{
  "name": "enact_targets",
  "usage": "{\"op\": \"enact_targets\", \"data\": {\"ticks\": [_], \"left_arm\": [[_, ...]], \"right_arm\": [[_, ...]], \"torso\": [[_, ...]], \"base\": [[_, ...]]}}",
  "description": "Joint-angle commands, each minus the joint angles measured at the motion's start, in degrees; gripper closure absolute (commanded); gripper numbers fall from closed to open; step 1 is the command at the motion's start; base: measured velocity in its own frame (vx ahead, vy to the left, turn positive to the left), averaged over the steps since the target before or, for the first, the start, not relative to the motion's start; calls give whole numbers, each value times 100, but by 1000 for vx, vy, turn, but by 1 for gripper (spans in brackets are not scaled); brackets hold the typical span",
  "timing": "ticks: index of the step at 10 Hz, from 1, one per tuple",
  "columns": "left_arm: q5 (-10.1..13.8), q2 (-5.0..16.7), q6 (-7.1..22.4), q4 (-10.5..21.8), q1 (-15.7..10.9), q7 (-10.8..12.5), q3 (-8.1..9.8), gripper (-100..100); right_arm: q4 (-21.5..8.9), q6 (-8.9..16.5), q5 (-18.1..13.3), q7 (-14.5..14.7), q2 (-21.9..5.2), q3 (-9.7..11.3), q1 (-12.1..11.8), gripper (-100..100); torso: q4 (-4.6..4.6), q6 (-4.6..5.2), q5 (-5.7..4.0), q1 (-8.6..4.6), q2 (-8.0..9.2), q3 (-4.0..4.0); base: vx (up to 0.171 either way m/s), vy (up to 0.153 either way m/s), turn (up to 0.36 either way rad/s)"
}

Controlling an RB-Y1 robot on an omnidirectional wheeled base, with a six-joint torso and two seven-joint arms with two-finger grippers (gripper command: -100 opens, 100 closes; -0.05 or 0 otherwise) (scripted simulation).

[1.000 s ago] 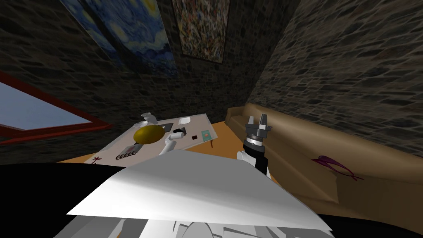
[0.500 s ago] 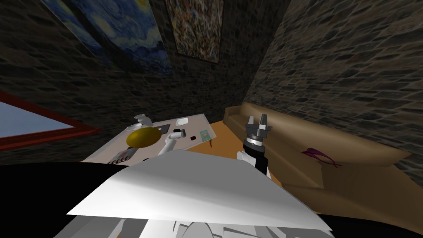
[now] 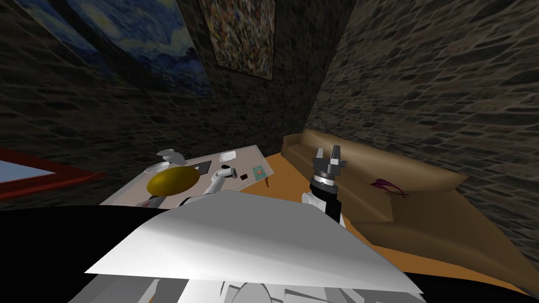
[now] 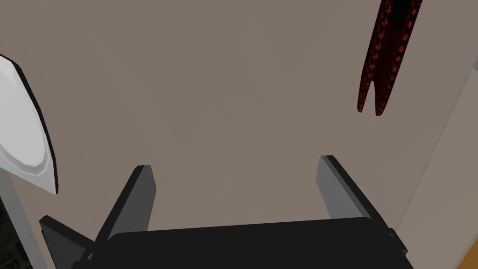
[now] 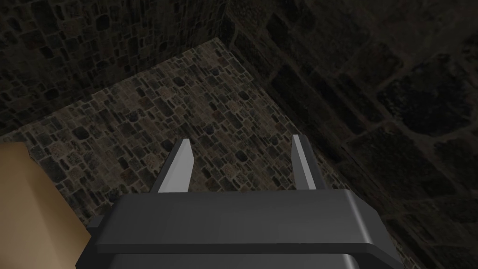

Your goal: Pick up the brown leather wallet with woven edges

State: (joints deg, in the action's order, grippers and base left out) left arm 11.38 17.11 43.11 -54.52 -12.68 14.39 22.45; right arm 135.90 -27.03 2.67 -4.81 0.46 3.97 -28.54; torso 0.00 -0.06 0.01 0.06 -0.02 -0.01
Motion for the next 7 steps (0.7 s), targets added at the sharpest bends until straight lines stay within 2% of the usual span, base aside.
{"op": "enact_targets", "data": {"ticks": [1, 2, 3, 4, 5, 7], "left_arm": [[8, 12, 174, 154, -69, 36, 43, -100], [36, 54, 393, 393, -207, 87, 127, -100], [36, 54, 393, 465, -207, 87, 127, -100], [64, 102, 602, 739, -339, 136, 207, -100], [64, 102, 602, 761, -339, 136, 207, -100], [115, 216, 947, 1239, -581, 225, 355, -100]], "right_arm": [[0, 0, 0, 0, 0, 0, 0, 0], [0, 0, 0, 0, 0, 0, -1, 0], [0, 0, 0, 0, 0, 0, 0, 0], [0, 0, 0, 0, 0, 0, -1, 0], [0, 0, 0, 0, 0, 0, 0, 0], [0, 0, 0, 0, 0, 0, 0, 0]], "torso": [[0, 0, 0, 0, 0, 0], [0, -4, 0, 0, 0, 0], [0, -1, 0, -2, 1, 0], [-1, -4, 0, -2, 0, 0], [0, -1, 0, -1, -1, 0], [-1, -2, 0, 0, -2, -1]], "base": [[-12, 17, -76], [-16, 9, -146], [-11, 12, -89], [-11, 14, -139], [-7, 15, -99], [-11, 20, -190]]}}
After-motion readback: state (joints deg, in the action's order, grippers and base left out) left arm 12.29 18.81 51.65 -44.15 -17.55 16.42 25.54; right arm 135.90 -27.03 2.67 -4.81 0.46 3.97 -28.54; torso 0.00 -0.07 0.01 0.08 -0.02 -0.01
